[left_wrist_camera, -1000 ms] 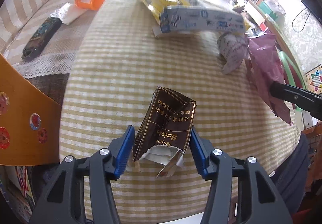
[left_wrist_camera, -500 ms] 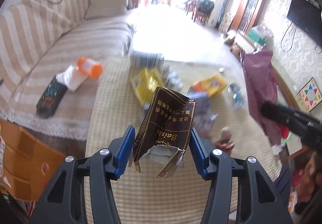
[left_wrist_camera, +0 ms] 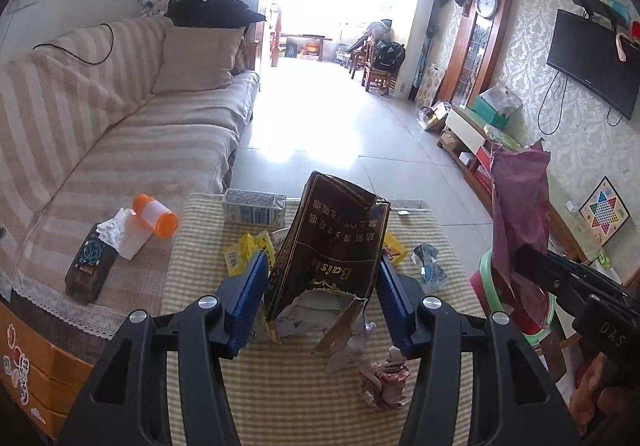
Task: Collect trash
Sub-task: 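Lift the brown packet with the left tool while the right tool lifts the pink wrapper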
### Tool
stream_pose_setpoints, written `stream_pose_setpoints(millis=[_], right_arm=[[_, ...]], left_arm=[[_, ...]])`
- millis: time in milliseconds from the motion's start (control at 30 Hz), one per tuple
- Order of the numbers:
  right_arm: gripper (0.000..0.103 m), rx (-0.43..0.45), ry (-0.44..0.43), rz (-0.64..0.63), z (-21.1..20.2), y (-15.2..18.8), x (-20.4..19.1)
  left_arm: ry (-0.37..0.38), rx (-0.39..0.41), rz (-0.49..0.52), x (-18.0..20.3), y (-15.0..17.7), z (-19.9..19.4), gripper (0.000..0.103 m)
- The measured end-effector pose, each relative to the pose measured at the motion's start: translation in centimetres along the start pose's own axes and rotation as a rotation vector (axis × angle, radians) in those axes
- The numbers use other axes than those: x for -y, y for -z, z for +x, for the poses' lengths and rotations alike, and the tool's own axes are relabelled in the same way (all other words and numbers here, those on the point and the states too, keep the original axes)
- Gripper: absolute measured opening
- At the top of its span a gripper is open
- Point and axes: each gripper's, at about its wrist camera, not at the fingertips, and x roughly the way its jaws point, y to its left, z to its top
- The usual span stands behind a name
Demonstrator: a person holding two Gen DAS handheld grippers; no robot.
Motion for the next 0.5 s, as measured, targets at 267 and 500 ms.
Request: stream_pose_setpoints(millis=[267,500], right_arm=[[0.023,0.038,0.040,0.021,-1.5,-0.7,1.9],[0.023,0.058,0.071,0.041,-2.3,-0.6,3.0]], left_arm=[[0.034,0.008,0.025,2.2,-0.9,0.6,0.051],[0.063,0.010,0.050,3.9,-1.2,1.3,0.051]])
